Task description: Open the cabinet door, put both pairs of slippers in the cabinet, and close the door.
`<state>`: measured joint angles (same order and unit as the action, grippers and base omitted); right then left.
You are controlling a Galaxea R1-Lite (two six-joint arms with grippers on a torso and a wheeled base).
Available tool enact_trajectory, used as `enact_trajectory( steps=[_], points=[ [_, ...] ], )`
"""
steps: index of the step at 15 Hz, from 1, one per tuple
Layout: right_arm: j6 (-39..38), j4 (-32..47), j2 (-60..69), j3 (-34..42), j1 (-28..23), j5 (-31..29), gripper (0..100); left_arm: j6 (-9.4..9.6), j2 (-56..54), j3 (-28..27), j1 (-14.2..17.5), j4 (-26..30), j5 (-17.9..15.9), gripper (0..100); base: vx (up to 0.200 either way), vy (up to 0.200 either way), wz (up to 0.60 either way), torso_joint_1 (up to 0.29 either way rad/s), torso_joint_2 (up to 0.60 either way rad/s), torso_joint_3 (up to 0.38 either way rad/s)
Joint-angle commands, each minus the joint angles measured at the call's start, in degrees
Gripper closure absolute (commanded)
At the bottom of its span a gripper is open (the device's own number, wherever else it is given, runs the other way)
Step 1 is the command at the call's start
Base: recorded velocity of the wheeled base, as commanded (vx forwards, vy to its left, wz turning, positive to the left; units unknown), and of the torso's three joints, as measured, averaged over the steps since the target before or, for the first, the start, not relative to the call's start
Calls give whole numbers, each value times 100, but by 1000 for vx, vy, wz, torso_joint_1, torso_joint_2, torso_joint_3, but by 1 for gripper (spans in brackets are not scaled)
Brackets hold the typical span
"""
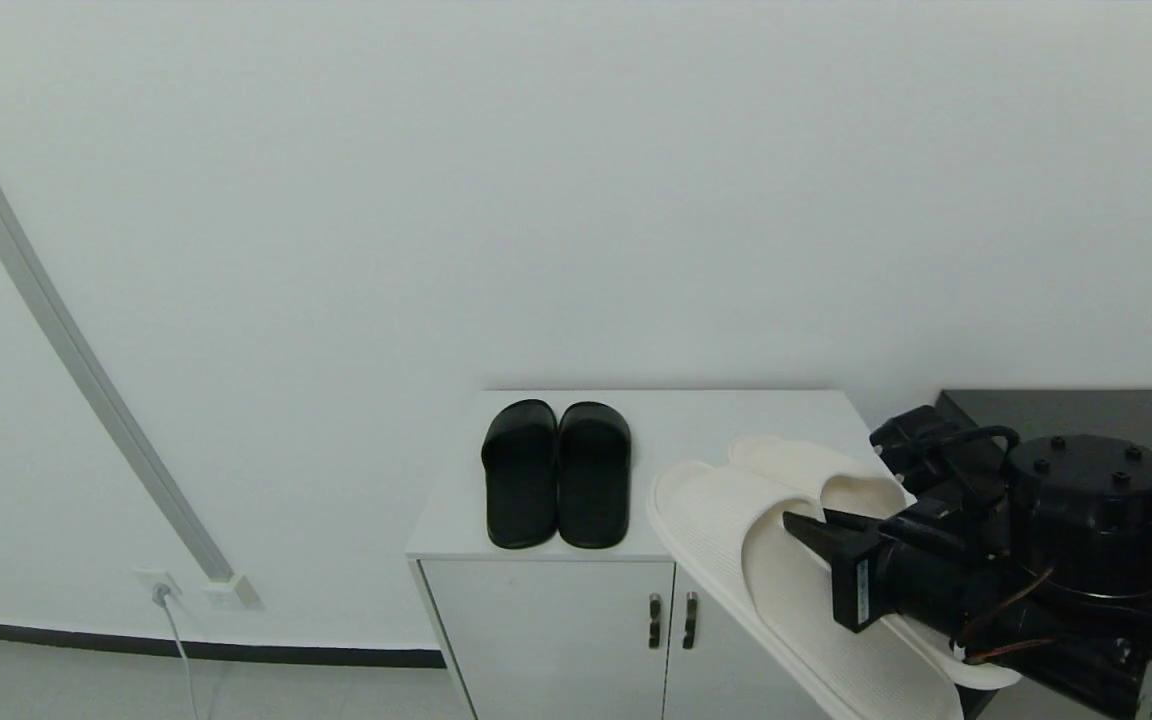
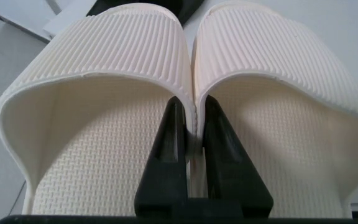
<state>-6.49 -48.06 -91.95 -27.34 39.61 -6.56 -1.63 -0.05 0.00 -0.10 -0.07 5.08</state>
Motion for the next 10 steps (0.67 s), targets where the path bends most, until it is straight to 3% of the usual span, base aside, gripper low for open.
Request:
enact_trajectory(
  steps=[1, 4, 9, 10],
  points=[
    [-2, -2, 55, 62, 100, -3, 100, -4, 5, 0, 1, -1, 1, 100, -200, 0, 0, 7, 2, 7],
    [7, -2, 72, 159, 117, -3, 100, -4, 5, 0, 1, -1, 1, 100, -200, 0, 0, 12, 4, 2],
    [262, -20, 28, 300, 117, -3, 100, -4, 5, 0, 1, -1, 1, 100, 0, 0, 0, 0, 0, 0],
    [262, -28, 11, 309, 117, -3, 100, -4, 5, 0, 1, -1, 1, 100, 0, 0, -600, 22, 2, -7]
  ],
)
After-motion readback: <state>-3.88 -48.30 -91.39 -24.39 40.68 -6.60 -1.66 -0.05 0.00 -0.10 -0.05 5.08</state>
